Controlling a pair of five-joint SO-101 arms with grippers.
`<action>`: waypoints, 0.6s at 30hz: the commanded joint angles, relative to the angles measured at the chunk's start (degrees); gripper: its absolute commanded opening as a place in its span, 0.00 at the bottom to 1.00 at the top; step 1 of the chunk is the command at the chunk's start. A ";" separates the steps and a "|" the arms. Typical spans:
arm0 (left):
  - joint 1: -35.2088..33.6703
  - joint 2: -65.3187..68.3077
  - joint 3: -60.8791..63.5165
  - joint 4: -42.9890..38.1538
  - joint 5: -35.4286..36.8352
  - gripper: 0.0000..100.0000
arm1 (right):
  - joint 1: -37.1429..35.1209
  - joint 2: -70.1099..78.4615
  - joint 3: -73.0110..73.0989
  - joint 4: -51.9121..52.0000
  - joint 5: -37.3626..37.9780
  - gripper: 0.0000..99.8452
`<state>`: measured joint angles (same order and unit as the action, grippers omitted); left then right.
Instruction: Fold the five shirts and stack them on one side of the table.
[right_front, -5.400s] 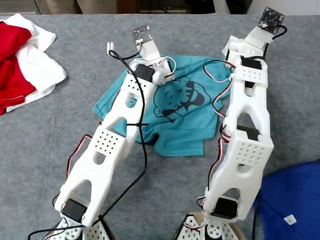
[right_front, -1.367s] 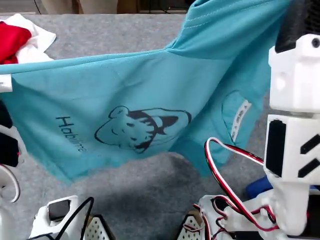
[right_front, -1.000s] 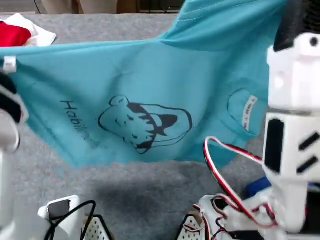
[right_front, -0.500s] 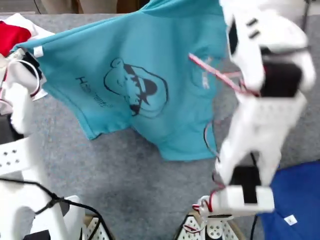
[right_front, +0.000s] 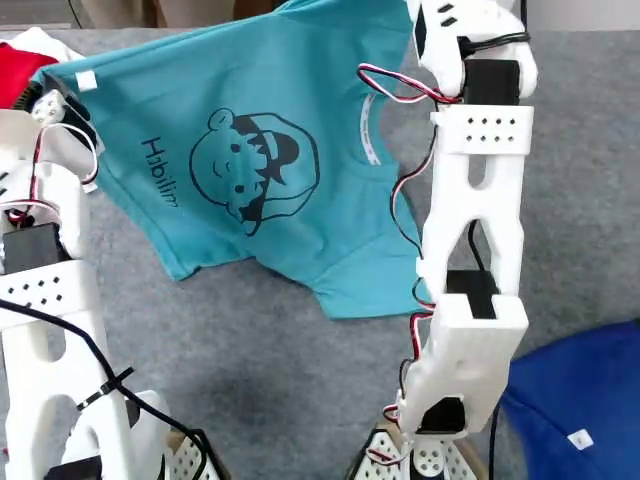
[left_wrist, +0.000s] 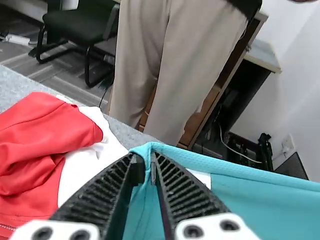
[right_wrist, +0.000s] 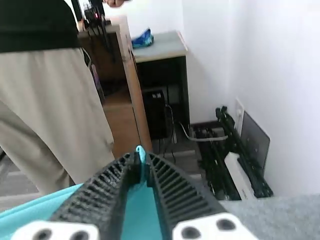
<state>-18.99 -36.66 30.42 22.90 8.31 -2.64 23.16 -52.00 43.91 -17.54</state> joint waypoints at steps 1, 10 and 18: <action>-0.97 -0.66 -4.22 0.35 -0.26 0.02 | 1.01 -2.86 -1.54 -1.85 -0.44 0.01; -2.55 -2.86 -32.62 26.64 -0.18 0.02 | 2.33 -13.85 -8.22 5.19 -2.46 0.01; -2.55 -7.96 -45.89 42.11 -0.18 0.02 | 2.59 -24.66 -12.62 15.74 -7.74 0.01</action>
<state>-20.22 -42.29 -10.37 61.58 8.22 -1.32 4.18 -61.32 57.36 -24.48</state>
